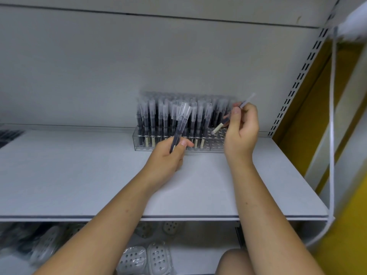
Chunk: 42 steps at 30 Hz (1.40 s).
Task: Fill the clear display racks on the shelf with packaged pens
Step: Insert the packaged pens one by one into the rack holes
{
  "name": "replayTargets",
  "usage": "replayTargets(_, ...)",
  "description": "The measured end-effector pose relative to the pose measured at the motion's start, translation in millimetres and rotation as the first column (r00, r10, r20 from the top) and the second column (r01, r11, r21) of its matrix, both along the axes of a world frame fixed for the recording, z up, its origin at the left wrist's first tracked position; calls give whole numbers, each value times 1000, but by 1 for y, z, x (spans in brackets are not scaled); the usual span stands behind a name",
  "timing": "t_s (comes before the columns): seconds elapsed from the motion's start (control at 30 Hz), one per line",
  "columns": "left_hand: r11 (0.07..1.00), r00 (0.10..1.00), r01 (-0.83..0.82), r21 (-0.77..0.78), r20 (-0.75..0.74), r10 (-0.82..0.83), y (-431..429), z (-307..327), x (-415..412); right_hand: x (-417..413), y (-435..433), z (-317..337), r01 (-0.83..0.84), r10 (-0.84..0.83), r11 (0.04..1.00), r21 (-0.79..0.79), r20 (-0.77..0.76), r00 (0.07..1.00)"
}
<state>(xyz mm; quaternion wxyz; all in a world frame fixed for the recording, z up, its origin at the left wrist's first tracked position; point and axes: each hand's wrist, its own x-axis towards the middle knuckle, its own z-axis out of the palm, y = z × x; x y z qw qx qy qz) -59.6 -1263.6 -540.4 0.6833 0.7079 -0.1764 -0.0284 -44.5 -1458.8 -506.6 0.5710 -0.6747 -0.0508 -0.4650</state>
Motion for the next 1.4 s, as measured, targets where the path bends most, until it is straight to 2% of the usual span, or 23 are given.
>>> replayTargets(0.2, 1000, 1000, -5, 27, 4, 5, 0, 3, -1, 13, -4, -4, 65, -73, 988, -138, -49, 996)
replayTargets(0.6, 999, 1000, -2, 38, 6, 2, -1, 2, 0, 33, -5, -12, 64, -122, 948, -311, -171, 978)
replayTargets(0.77, 999, 1000, 0, 38, 8, -1, -2, 2, 1, 38, -4, -15, 112, -225, 908, -404, -243, 944)
replayTargets(1.2, 998, 999, 8, 61, 33, -10, -2, 4, -1, 30, 0, -15, 85, -212, 912, -402, -283, 935)
replayTargets(1.4, 999, 999, 48, -21, -12, -49, -3, 10, -6, 31, -2, -13, 135, -271, 908, -397, -308, 912)
